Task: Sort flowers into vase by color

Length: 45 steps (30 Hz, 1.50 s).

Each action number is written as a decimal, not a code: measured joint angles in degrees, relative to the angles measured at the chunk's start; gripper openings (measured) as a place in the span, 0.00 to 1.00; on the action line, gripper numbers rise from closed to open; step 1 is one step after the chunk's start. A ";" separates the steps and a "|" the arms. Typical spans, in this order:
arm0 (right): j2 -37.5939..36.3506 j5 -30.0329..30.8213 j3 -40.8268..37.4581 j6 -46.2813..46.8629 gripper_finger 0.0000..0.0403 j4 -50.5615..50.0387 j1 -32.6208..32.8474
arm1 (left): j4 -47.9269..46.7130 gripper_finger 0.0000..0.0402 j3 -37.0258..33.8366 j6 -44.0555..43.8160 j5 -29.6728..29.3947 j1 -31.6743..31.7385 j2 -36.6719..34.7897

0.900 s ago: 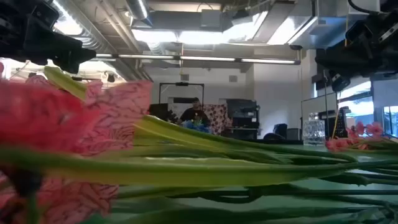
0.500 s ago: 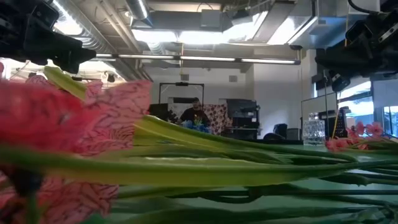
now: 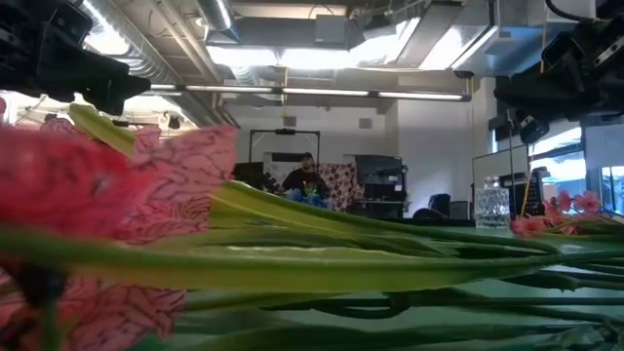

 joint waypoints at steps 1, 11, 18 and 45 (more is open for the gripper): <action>0.00 0.02 0.01 0.00 0.04 0.00 0.00 | 0.00 0.48 0.00 0.00 0.00 0.00 0.00; 0.00 0.01 0.00 0.00 0.04 0.00 0.00 | 0.00 0.48 0.00 0.00 -0.01 0.00 -0.01; -0.01 0.00 0.02 0.00 0.04 0.00 0.00 | 0.00 0.48 0.00 0.02 -0.01 0.00 -0.02; 7.53 2.24 4.33 12.37 0.04 4.93 0.04 | 0.04 0.48 0.00 0.00 0.00 0.00 -0.02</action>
